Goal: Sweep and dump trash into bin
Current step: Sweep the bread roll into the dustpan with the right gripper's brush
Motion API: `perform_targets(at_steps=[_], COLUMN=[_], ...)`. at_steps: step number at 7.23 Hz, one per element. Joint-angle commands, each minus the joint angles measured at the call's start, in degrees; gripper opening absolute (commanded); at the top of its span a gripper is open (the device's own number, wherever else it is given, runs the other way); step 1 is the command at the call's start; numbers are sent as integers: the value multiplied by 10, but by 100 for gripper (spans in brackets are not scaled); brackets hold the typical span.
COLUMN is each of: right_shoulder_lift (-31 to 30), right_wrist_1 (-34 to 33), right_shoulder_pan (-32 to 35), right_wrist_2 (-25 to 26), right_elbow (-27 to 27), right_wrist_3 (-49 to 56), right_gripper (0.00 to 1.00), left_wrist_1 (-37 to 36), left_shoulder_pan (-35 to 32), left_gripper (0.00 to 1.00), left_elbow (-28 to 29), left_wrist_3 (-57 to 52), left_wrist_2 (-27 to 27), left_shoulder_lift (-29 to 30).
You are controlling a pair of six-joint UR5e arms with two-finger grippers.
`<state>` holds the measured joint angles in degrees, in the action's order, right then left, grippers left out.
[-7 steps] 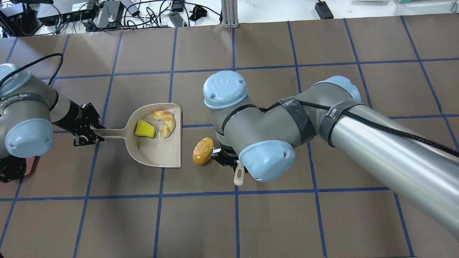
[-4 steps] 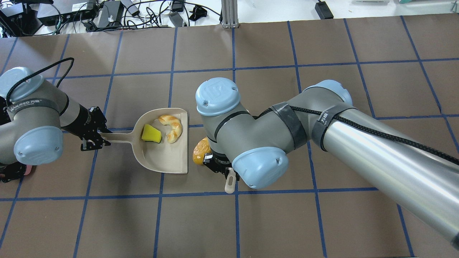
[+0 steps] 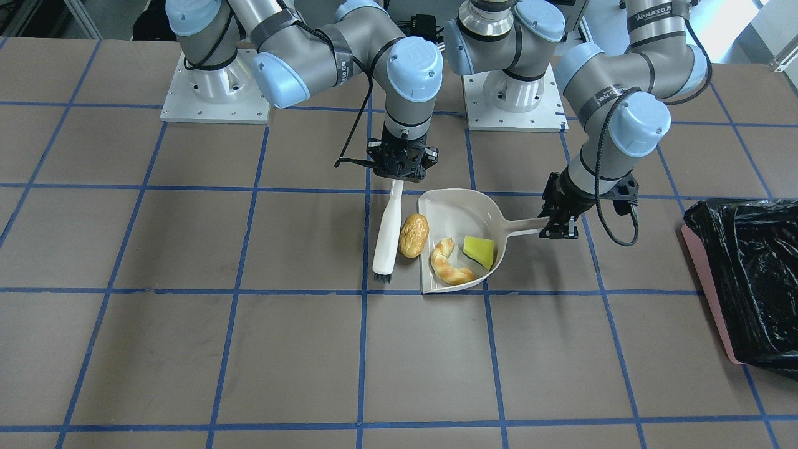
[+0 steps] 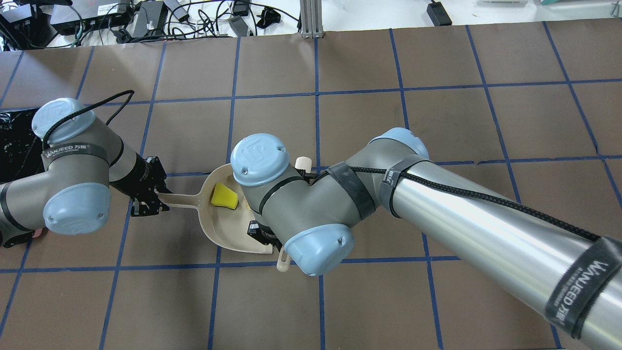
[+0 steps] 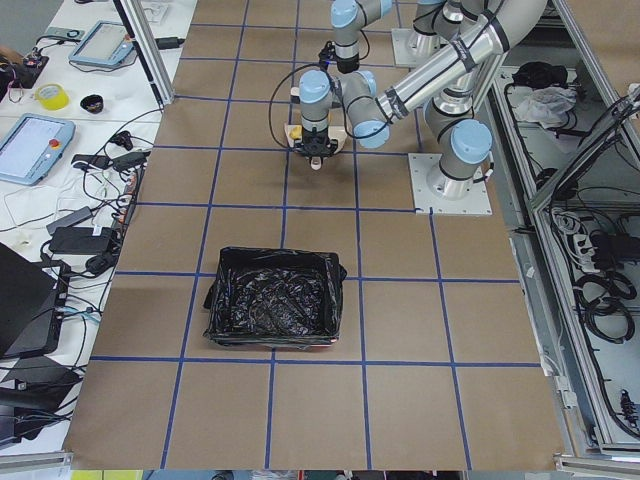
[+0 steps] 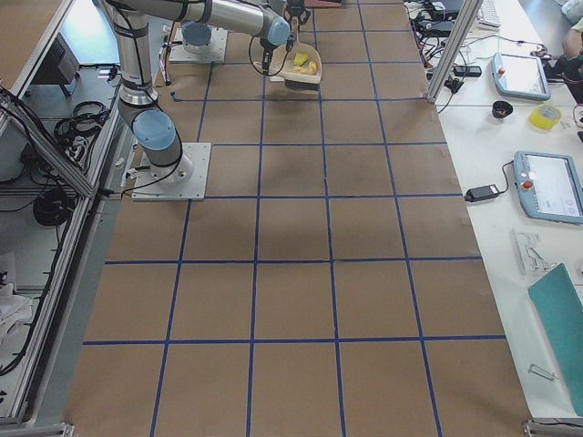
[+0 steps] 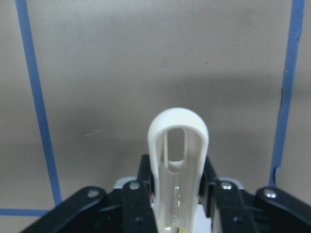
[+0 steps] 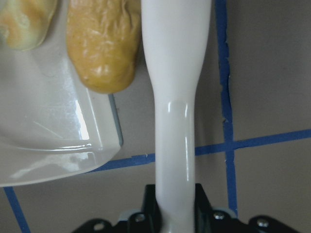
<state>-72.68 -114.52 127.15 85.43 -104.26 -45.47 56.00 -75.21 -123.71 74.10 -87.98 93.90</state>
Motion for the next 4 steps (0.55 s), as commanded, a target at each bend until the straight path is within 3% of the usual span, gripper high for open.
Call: perform_targets(at_steps=[1, 3, 4], right_shoulder_lift=[7, 30, 53], right_wrist_1=[-15, -51, -56], right_shoulder_pan=[15, 27, 42], right_wrist_2=[0, -18, -25], right_elbow=[0, 11, 41], right_wrist_3=[-10, -46, -71], right_gripper=[0, 0, 0], left_wrist_1=[3, 0, -6], left_shoulder_pan=[-11, -11, -11], left_gripper=[0, 0, 0], left_elbow=[2, 5, 6], left_wrist_3=[19, 19, 18], left_wrist_2=[-3, 4, 8], left_shoulder_lift=[14, 17, 19])
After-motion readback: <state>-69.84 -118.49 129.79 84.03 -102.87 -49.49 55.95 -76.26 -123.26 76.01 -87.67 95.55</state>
